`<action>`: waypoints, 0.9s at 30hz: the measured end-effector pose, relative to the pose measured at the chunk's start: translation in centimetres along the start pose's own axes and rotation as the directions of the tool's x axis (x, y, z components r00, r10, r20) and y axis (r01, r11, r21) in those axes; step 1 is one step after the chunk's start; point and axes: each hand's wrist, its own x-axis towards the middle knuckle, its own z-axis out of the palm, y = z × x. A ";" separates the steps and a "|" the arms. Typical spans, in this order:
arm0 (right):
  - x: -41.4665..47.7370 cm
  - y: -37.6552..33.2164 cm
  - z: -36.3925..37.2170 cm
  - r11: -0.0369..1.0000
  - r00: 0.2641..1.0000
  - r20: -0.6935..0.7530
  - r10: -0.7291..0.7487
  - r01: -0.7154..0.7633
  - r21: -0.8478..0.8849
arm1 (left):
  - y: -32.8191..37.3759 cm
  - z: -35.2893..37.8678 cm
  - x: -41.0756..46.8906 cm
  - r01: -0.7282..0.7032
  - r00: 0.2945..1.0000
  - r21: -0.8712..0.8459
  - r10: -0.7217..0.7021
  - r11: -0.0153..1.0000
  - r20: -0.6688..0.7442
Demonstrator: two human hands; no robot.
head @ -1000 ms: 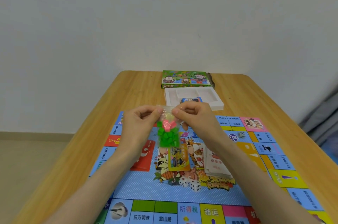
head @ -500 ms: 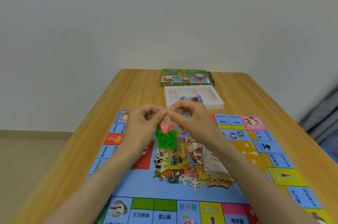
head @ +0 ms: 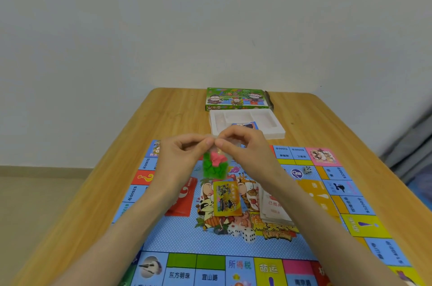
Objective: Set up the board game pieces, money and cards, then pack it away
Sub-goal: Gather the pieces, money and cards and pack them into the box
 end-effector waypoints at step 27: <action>0.4 -0.2 -2.5 0.962 0.962 -0.157 0.225 -0.193 0.192 | 0.1 -0.1 -0.2 0.053 0.998 -0.052 -0.051 0.997 0.044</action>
